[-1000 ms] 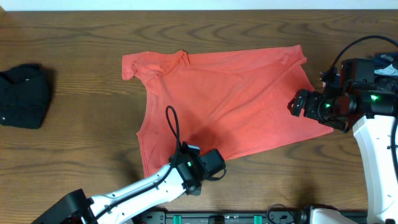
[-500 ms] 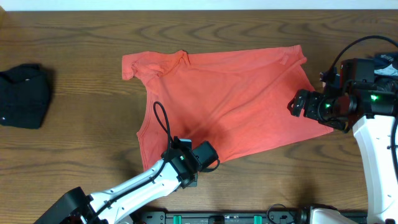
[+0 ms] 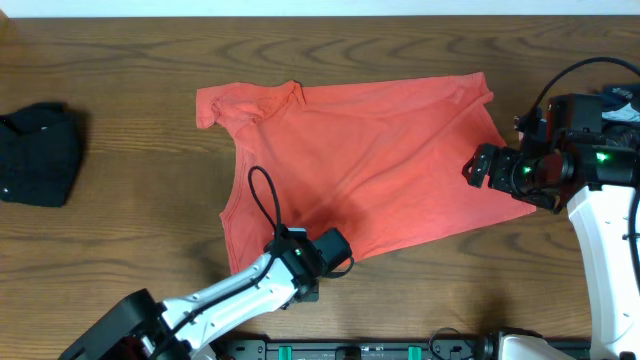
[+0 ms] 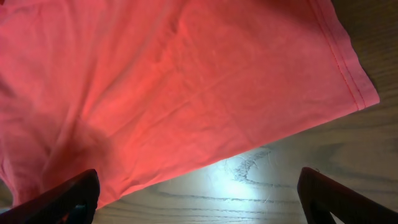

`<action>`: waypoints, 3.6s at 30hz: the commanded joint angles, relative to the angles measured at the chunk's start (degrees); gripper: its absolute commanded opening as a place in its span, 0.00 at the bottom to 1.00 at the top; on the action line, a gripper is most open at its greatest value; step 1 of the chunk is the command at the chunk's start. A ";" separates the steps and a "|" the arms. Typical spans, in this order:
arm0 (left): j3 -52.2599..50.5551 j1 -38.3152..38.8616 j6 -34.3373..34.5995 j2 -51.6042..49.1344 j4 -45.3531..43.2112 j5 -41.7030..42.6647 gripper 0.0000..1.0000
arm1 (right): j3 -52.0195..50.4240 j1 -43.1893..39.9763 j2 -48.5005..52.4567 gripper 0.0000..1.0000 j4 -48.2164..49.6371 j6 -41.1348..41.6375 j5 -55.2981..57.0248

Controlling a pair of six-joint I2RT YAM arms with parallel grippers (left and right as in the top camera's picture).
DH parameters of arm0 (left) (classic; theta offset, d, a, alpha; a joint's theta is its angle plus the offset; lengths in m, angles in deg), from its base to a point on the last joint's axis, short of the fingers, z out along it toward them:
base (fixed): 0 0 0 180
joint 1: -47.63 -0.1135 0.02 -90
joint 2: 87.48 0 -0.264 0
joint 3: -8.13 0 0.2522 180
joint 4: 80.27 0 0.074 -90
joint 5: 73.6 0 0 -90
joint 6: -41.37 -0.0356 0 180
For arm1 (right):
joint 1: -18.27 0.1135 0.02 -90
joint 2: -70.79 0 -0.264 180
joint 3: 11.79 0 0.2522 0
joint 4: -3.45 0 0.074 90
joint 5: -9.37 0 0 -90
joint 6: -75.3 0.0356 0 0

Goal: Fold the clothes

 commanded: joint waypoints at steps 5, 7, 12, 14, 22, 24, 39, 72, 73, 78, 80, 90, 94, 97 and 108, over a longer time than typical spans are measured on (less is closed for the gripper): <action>1.97 -0.24 0.52 3.93 5.33 1.86 0.06 | -0.15 0.11 -0.98 0.99 -0.17 -0.85 -0.50; 3.87 -0.26 0.50 6.62 8.50 1.77 0.06 | -0.15 0.11 -0.98 0.99 -0.17 -0.85 -0.50; 7.85 -0.26 0.50 14.34 15.85 1.64 0.06 | -0.15 0.11 -0.98 0.99 -0.17 -0.83 -0.48; 8.41 -0.26 0.42 16.72 18.10 2.36 0.06 | -0.15 0.11 -0.98 0.99 -0.17 -0.83 -0.48; 8.55 -0.24 -4.85 20.13 27.50 12.33 0.06 | -0.15 0.11 -0.98 0.99 -0.13 -0.83 -0.48; 8.55 -0.24 -7.74 20.11 31.21 14.12 0.06 | -0.15 0.11 -0.98 0.99 -0.15 -0.83 -0.46; 8.55 -0.20 -10.12 16.41 34.84 16.20 0.50 | -0.22 0.11 -0.55 0.99 -0.48 -0.35 -0.48; 8.55 -0.20 -11.43 14.27 28.41 16.76 0.49 | -21.18 -18.51 1.44 0.99 1.86 20.17 3.85; 8.55 -0.20 -11.41 14.27 28.28 16.76 0.49 | -22.40 -18.67 1.44 0.99 2.71 20.22 3.85; 8.55 -0.20 -11.41 14.27 27.96 16.72 0.48 | -26.88 -18.64 1.44 0.99 6.16 19.91 1.33; 8.55 -0.20 -11.37 14.32 26.21 16.15 0.47 | -27.39 -18.64 1.42 0.94 8.39 16.13 -1.49; 8.61 -0.22 -9.88 14.38 16.70 16.44 0.41 | -27.17 -18.60 1.38 0.92 9.68 13.33 0.17; 8.61 -0.20 -9.88 14.38 17.75 16.81 0.41 | -28.22 -18.60 1.38 0.85 10.56 13.62 0.20; 8.61 -0.20 -9.88 14.38 18.88 17.11 0.41 | -30.25 -18.60 1.40 0.99 12.61 14.97 0.17; 8.61 -0.20 -9.90 14.38 19.87 19.02 0.41 | -33.79 -18.67 1.49 0.94 21.97 18.91 -0.68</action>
